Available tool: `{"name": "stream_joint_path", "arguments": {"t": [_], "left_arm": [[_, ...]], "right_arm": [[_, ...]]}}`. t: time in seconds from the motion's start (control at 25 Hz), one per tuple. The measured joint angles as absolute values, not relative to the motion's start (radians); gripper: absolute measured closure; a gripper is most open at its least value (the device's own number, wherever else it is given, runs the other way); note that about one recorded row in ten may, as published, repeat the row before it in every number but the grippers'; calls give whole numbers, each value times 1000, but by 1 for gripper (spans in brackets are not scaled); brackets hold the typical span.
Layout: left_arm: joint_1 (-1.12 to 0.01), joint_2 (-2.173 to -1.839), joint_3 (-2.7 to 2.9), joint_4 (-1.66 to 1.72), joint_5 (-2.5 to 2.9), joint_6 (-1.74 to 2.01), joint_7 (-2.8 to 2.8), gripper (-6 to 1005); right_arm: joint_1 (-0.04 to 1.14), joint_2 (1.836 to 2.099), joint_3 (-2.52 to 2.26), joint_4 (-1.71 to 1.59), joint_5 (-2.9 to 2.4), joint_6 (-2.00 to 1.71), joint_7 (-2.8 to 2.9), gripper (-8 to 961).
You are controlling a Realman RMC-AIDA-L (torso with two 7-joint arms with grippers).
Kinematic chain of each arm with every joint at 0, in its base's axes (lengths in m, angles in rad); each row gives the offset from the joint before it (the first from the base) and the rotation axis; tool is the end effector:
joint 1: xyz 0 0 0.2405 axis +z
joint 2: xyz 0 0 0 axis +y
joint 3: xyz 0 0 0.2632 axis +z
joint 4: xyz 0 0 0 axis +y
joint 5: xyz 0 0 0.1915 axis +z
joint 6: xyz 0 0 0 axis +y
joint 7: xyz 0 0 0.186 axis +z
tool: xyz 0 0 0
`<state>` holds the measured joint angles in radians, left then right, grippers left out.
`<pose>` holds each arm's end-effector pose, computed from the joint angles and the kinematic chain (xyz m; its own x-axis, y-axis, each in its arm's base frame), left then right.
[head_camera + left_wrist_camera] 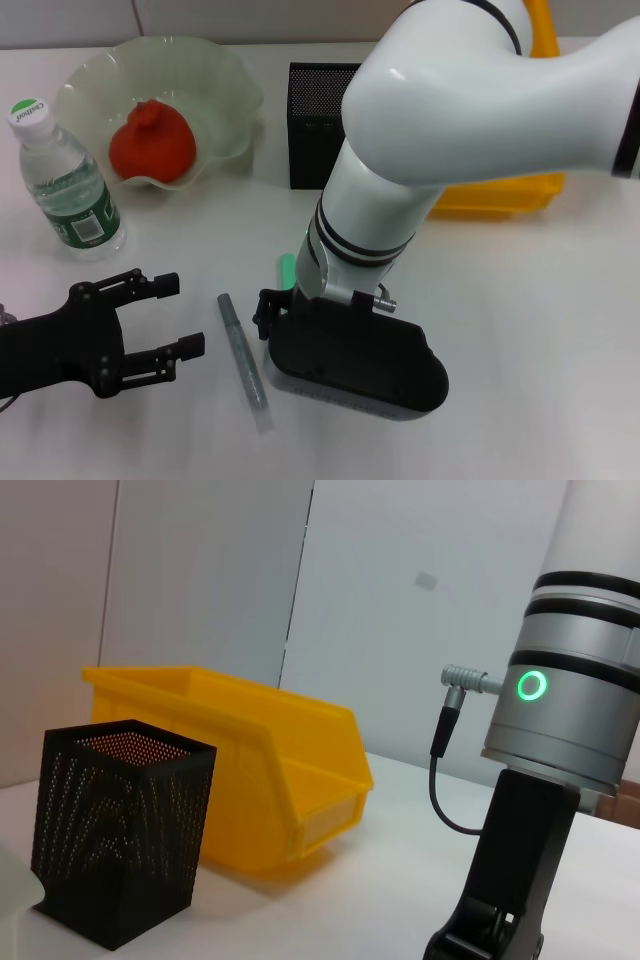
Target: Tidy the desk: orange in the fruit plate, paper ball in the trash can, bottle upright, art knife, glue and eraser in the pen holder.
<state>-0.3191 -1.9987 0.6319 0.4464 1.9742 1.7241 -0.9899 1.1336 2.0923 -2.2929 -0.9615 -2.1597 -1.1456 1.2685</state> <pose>-0.2999 0.2461 -0.0296 0.7788 0.2603 0.5707 0.4142 -0.8967 -0.1562 0.1073 0.3040 -0.1924 0.1549 0.9767 0.1482 0.8320 -0.2099 0.5136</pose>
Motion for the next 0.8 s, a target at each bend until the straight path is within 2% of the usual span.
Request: {"name": "stream_joint_path", "arguments": {"t": [0.56,0.8], "left_arm": [[-319,-2000,632,444,1971,1724,-992,199],[-318,-2002,631,448,1970,1727,-992,200]], "right_arm": [[1133,2092,-2315,-968,-2158,-1150,1256,577],[1134,2092,-2315,-967,-2158,-1150,1256,636]]}}
